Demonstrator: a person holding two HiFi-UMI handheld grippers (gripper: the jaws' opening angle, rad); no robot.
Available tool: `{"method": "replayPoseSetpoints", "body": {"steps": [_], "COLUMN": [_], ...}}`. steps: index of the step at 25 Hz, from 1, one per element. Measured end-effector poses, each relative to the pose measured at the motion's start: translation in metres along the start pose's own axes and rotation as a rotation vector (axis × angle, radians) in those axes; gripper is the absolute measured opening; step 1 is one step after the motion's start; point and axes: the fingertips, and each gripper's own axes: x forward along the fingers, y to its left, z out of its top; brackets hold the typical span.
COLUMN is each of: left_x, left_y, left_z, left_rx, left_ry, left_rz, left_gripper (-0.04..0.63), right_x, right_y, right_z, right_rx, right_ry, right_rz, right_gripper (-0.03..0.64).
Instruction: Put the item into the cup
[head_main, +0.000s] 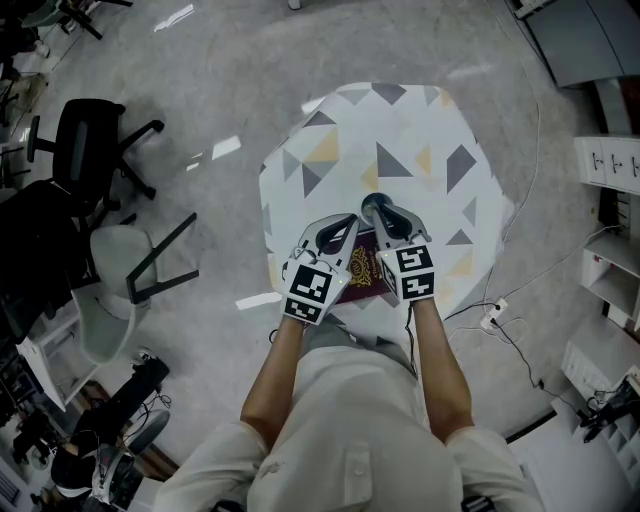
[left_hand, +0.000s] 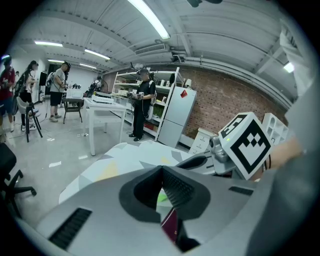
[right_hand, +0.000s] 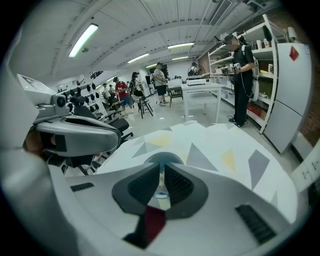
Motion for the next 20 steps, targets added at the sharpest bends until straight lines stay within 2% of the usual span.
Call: {"method": "replayPoseSetpoints", "body": {"steps": [12,20], "left_x": [-0.015,-0.038], "left_y": [-0.006,-0.024], "left_z": [0.012,0.045], "left_rx": [0.025,0.085], "left_ry": [-0.025,-0.084], "left_rz": [0.012,0.026], "left_gripper": [0.012,0.012], "right_x": [-0.021,-0.073], "right_y": [0.006,0.014], "right_z": [0.014,0.049], "right_rx": [-0.036,-0.091], "right_ry": [-0.037,-0.153], "right_rz": [-0.013,-0.024], "right_gripper": [0.044,0.049]}}
